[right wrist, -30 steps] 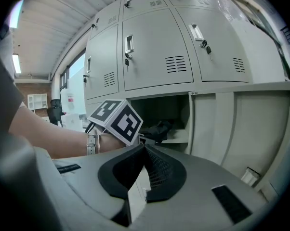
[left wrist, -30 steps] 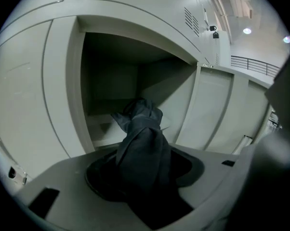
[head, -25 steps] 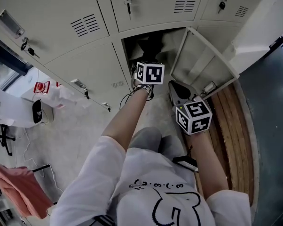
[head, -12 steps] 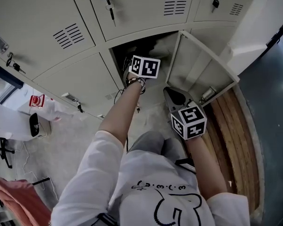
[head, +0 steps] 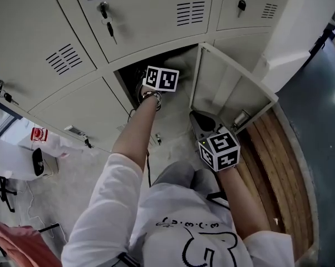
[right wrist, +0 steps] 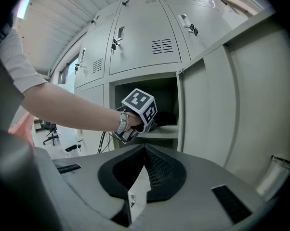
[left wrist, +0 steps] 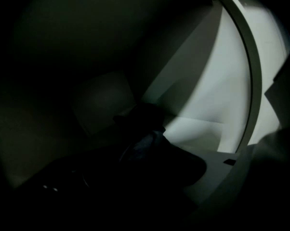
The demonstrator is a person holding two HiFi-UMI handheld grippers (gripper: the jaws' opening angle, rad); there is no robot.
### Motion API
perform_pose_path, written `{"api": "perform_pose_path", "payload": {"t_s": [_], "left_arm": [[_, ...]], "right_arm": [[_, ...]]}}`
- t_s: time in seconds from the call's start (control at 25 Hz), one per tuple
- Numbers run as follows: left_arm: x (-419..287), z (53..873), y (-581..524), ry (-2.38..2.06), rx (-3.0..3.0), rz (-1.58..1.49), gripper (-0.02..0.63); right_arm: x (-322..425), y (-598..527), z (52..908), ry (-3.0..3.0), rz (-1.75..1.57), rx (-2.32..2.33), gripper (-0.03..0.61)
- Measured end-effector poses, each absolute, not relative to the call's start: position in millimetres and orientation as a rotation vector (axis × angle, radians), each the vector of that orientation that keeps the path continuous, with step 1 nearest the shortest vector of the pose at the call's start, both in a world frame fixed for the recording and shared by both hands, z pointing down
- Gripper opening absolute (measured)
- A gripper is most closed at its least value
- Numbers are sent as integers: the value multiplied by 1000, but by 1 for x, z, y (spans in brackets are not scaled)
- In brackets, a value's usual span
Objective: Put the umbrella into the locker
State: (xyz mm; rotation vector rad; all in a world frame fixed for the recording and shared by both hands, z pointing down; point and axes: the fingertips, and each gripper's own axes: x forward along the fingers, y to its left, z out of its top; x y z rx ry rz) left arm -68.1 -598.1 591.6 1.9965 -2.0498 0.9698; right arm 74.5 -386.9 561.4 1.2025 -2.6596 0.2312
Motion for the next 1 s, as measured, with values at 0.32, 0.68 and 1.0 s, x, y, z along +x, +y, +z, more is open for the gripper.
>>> {"api": "perform_pose_path", "payload": {"t_s": [0.32,0.68,1.0], "left_arm": [[-73,587,-614,-2189,2050,961,315],[-49,572,-592,-2250,2205,839,491],[-21,560,-529,-2106,2238,757,492]], "right_arm": [[75,-391,568,-2654,196,1237,25],[87,-374,550,-2616,199,1216,25],[90,-365,485,-2681,232,1283,25]]}}
